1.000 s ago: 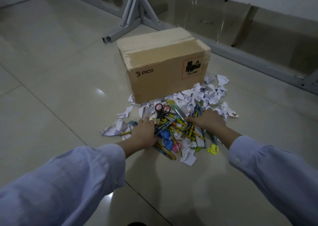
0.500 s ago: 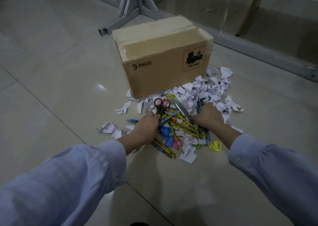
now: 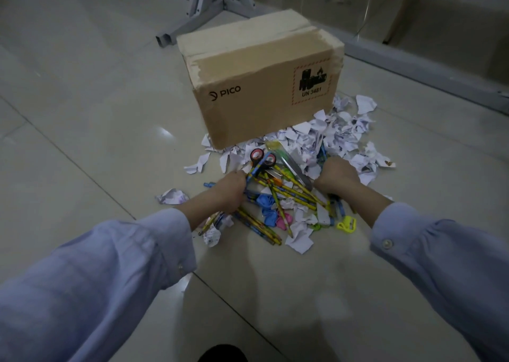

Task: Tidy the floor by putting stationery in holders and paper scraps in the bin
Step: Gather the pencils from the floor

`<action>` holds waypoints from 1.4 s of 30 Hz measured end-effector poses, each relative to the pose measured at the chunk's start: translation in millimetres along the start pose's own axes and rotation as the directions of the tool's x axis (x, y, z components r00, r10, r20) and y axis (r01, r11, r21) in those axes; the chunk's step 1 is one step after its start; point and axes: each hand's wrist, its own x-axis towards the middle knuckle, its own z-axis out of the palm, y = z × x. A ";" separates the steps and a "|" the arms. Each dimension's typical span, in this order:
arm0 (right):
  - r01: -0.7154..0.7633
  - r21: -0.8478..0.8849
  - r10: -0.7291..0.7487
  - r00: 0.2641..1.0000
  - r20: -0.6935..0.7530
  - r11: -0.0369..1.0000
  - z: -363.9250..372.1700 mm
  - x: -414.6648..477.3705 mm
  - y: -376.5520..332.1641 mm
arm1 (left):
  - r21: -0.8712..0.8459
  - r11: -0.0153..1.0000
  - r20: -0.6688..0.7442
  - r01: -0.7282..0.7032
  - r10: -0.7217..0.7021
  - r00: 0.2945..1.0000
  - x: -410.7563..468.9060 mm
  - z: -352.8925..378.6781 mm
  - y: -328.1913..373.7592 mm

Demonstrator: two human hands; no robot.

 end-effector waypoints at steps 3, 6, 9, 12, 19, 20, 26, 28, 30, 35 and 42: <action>-0.011 -0.057 0.012 1.000 0.021 0.998 0.7 -1.8 -0.7 | -0.036 0.999 0.001 0.033 -0.033 0.999 -5.5 -3.1 -1.3; -0.033 -0.035 0.035 0.999 0.029 0.999 0.0 -3.8 -0.7 | -0.125 0.989 0.017 0.074 -0.072 0.997 -9.8 -5.5 -2.6; -0.074 0.078 0.070 0.996 0.048 0.994 -2.6 -4.5 1.0 | -0.277 0.952 0.024 0.130 -0.129 0.991 -12.1 -6.6 -3.3; -0.068 0.131 0.062 0.997 0.049 0.989 -7.4 -7.1 3.5 | -0.429 0.891 0.017 0.149 -0.158 0.987 -17.5 -5.4 -0.1; -0.101 0.207 0.089 0.994 0.065 0.973 -10.5 -20.2 4.4 | -0.659 0.716 -0.006 0.230 -0.311 0.950 -18.7 14.2 -2.4; -0.100 0.231 0.086 0.994 0.068 0.968 -10.0 -22.8 4.6 | -0.683 0.689 -0.006 0.244 -0.339 0.941 -18.1 17.4 -3.2; -0.037 0.308 0.039 0.999 0.001 0.951 -6.4 -33.7 6.8 | -0.876 0.401 0.074 0.268 -0.438 0.896 -23.2 19.0 2.1; 0.008 0.295 0.008 0.999 -0.054 0.956 -7.7 -36.1 6.8 | -0.921 0.284 0.115 0.266 -0.455 0.883 -21.3 18.9 1.3; 0.047 0.310 -0.016 0.995 -0.101 0.950 -9.8 -38.0 6.8 | -0.944 0.196 0.153 0.265 -0.452 0.879 -22.2 19.0 2.1; 0.123 0.340 -0.083 0.988 -0.132 0.932 -13.5 -46.5 3.4 | -0.968 0.062 0.196 0.243 -0.422 0.885 -28.6 22.5 4.2; 0.250 0.381 -0.253 0.967 -0.043 0.890 0.1 -47.1 -6.9 | -0.997 0.060 -0.067 -0.044 -0.468 0.881 -30.2 19.1 7.4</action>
